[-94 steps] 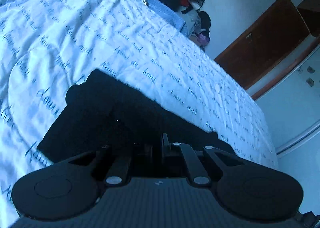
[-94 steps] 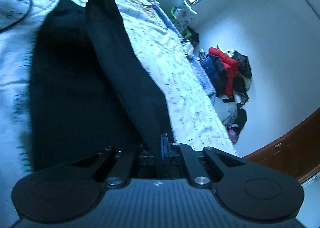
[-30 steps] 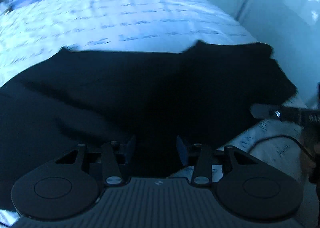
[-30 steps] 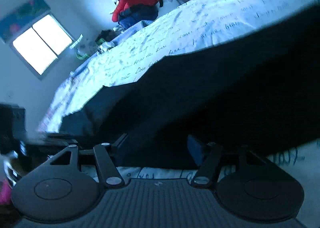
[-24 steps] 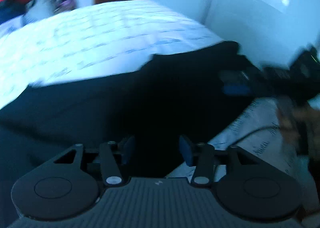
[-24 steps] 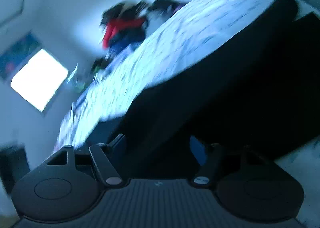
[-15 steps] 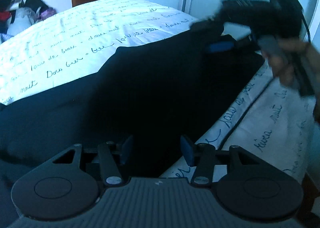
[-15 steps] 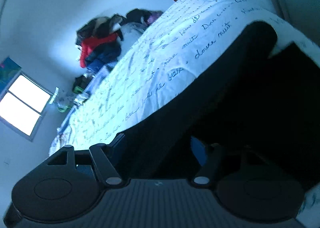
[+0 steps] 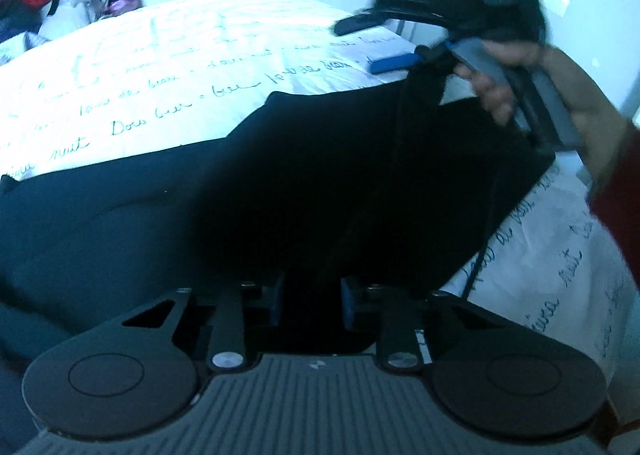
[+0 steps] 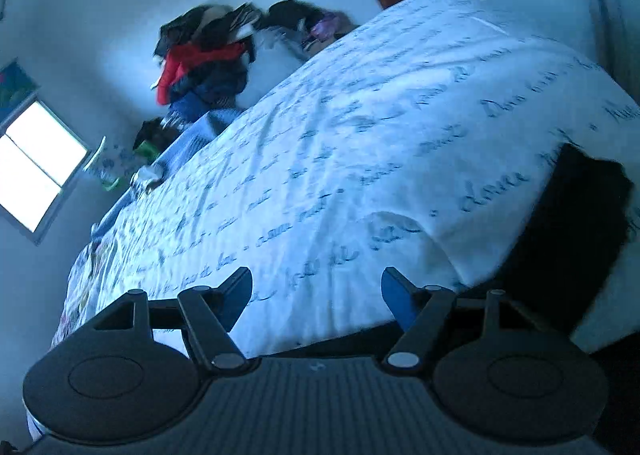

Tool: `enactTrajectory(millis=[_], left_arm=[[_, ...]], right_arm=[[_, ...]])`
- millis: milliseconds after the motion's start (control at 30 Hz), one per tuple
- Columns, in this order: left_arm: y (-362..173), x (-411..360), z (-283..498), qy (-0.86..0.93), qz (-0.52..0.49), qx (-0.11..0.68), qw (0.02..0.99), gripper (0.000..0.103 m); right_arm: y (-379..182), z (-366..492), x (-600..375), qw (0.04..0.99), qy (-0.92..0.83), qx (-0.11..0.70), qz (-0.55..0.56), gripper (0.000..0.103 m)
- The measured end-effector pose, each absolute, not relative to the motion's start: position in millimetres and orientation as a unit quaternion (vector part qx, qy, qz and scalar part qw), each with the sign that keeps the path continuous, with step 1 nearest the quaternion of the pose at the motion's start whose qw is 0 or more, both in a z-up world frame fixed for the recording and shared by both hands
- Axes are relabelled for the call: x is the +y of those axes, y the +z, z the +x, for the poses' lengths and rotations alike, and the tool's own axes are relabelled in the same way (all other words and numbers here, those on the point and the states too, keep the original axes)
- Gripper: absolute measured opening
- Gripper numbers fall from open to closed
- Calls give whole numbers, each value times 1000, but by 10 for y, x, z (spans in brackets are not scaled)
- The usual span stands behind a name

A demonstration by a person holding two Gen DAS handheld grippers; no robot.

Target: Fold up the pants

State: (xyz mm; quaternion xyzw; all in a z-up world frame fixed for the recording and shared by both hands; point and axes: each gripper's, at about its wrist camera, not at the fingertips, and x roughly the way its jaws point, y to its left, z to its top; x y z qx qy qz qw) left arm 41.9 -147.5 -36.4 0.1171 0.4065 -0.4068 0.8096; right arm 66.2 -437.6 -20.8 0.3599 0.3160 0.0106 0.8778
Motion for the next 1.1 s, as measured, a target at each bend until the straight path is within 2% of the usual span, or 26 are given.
enactTrajectory(millis=[67,267,433,567,900,1100], left_arm=[[-361,-1447,459,-406,103,413,809,25],[-381,-1348,630,-407,38,441,799,22],[-402,-1332,698,-407,12,453,793,22],[-389,-1363,672,-405,20,451,795,22],[-461,-1326,629,-401,14,454,796,22],[-486,-1318,631,-401,11,454,795,23]], right_arm=[[-186,435,-4425,880,11,282,382,72],[-92,-189,-4667,886,-11,216,409,85],[-375,-291,-4826,851,-49,252,458,85],[-648,-271,-4985,822,-69,214,523,85],[-581,-96,-5098,831,-21,149,536,86],[-613,-118,-5104,830,-49,165,530,85]])
